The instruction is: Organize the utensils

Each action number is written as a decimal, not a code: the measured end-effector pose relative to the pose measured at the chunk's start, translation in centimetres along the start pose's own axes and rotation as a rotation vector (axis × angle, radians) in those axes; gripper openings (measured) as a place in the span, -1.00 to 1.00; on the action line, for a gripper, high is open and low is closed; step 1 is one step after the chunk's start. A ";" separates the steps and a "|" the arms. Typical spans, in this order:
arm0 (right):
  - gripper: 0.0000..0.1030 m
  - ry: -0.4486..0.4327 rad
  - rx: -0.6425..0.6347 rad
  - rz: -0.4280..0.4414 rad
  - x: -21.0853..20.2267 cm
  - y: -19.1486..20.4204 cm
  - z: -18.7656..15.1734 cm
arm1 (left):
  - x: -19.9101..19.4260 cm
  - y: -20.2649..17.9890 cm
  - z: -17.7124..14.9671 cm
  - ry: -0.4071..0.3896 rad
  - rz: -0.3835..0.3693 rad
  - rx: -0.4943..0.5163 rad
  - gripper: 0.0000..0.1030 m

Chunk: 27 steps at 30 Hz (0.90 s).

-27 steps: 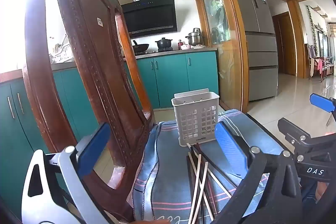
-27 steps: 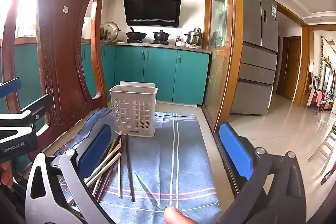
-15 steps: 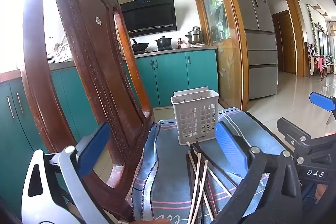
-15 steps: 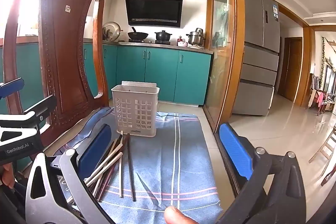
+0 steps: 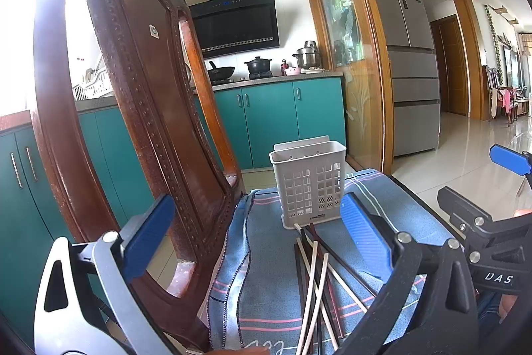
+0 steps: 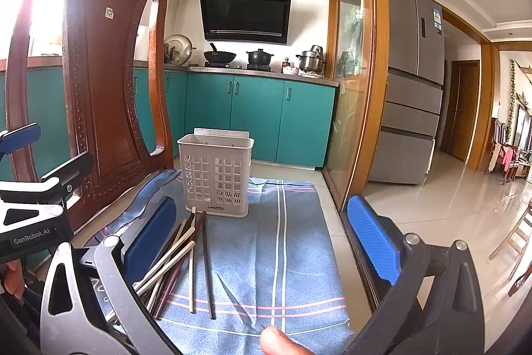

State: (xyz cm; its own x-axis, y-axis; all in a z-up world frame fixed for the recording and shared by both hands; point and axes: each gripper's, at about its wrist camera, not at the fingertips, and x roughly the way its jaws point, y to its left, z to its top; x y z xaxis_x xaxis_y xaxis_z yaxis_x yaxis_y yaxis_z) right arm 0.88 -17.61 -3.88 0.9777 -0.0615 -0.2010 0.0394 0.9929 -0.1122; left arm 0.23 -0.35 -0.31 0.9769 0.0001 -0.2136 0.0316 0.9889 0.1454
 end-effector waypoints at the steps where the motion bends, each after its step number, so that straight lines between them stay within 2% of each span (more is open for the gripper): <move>1: 0.95 0.000 0.000 0.000 0.0 0.0 0.0 | 0.0 0.0 0.0 0.000 0.000 0.000 0.93; 27: 0.95 -0.002 -0.002 -0.001 0.0 0.1 0.0 | 0.0 -0.1 0.0 0.001 -0.001 0.004 0.93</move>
State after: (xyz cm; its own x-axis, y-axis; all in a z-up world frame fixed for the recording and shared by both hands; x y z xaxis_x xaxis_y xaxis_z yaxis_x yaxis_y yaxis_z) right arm 0.86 -17.55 -3.85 0.9780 -0.0624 -0.1990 0.0402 0.9927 -0.1140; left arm 0.26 -0.43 -0.37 0.9767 -0.0010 -0.2146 0.0337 0.9883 0.1490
